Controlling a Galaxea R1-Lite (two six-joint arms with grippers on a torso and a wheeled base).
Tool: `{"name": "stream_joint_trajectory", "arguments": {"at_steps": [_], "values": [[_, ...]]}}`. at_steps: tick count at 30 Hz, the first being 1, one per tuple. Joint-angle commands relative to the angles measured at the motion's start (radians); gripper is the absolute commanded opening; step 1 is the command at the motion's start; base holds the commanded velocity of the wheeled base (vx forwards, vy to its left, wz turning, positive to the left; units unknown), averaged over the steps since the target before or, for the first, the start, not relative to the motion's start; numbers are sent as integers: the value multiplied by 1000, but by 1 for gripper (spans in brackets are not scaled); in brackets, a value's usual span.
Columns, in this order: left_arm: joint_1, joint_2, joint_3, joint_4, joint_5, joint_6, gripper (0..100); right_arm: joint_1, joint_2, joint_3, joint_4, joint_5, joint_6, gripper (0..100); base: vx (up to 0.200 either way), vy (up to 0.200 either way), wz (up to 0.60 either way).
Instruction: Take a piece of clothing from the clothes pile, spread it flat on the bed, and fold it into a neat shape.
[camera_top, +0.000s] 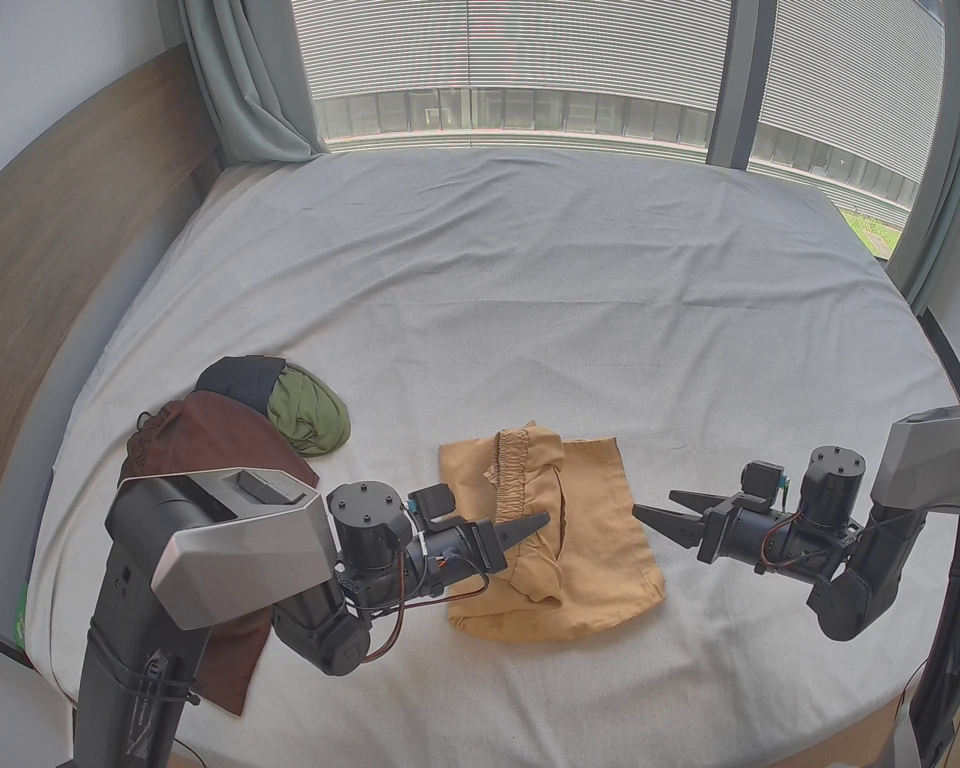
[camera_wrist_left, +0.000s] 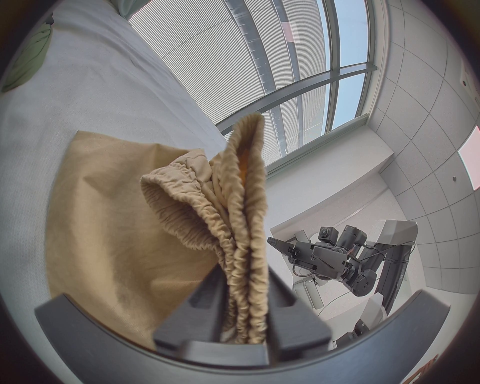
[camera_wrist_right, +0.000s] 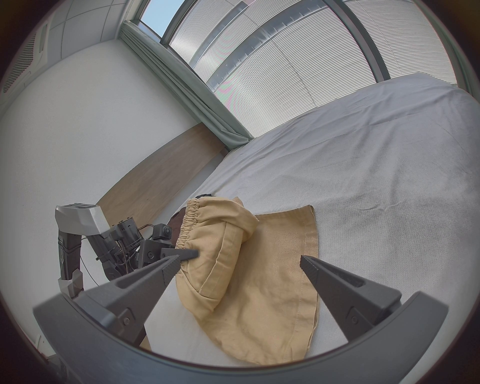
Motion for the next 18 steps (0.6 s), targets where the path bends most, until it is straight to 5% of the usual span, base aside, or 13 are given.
{"name": "stream_joint_trajectory", "arguments": {"at_steps": [1,18], "values": [[1,4,-8,0,1,0,100,0,0,-1,0,0,0,100,0,0,0],[46,-56,-19,0,47,3,100,14,12,1,0,-1,1,100,0,0,0]]}}
